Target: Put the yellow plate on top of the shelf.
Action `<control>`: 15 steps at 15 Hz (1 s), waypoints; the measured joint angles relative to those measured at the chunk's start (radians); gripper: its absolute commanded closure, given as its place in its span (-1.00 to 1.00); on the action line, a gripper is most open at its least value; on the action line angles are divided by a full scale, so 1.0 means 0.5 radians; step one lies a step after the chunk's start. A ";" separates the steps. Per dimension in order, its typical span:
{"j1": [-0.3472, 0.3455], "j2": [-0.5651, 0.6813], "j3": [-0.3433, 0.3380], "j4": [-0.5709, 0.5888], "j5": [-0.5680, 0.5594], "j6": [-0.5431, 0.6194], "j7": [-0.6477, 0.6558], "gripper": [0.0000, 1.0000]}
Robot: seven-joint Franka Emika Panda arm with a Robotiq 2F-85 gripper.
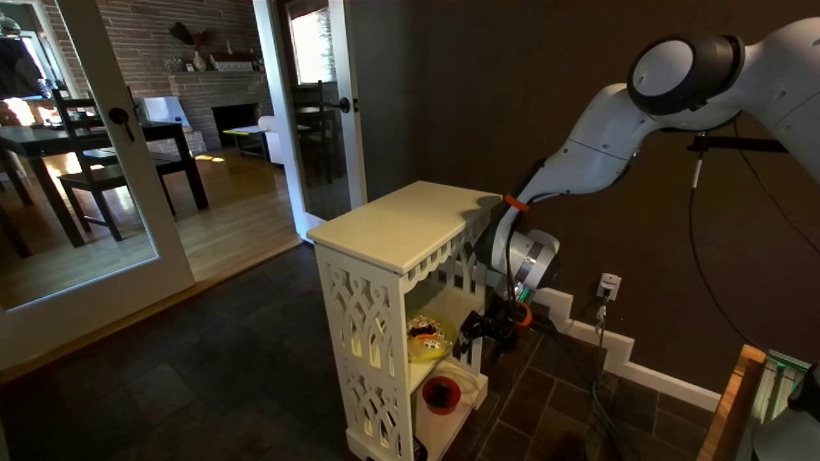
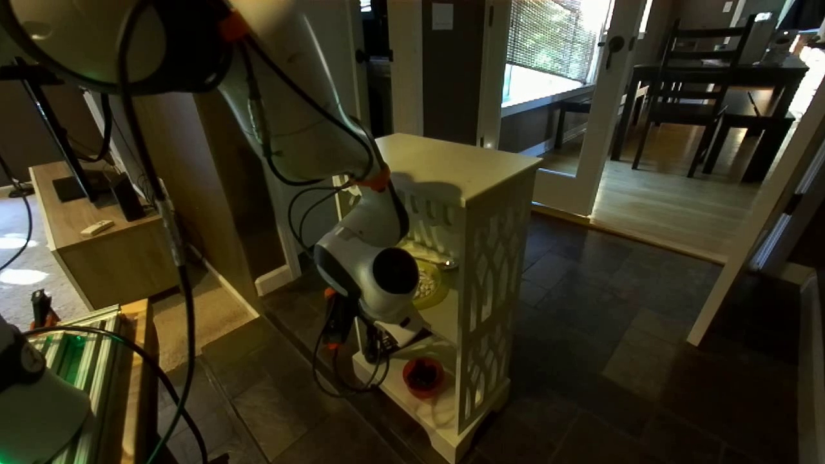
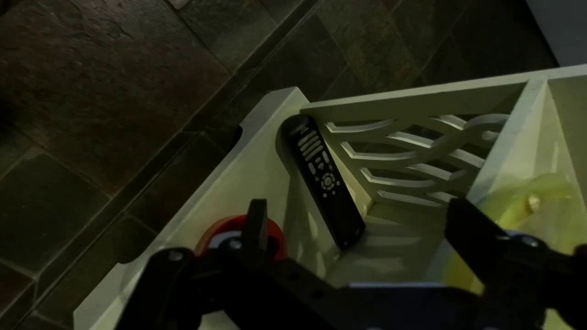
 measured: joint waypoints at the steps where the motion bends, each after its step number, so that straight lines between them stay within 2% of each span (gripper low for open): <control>1: -0.044 0.000 0.041 -0.007 0.049 0.026 -0.062 -1.00; 9: -0.389 0.001 0.318 -0.066 0.355 0.091 -0.579 -0.99; 12: -0.485 0.011 0.380 -0.067 0.421 0.085 -0.685 -0.56; 15: -0.542 0.020 0.420 -0.066 0.431 0.069 -0.710 -0.21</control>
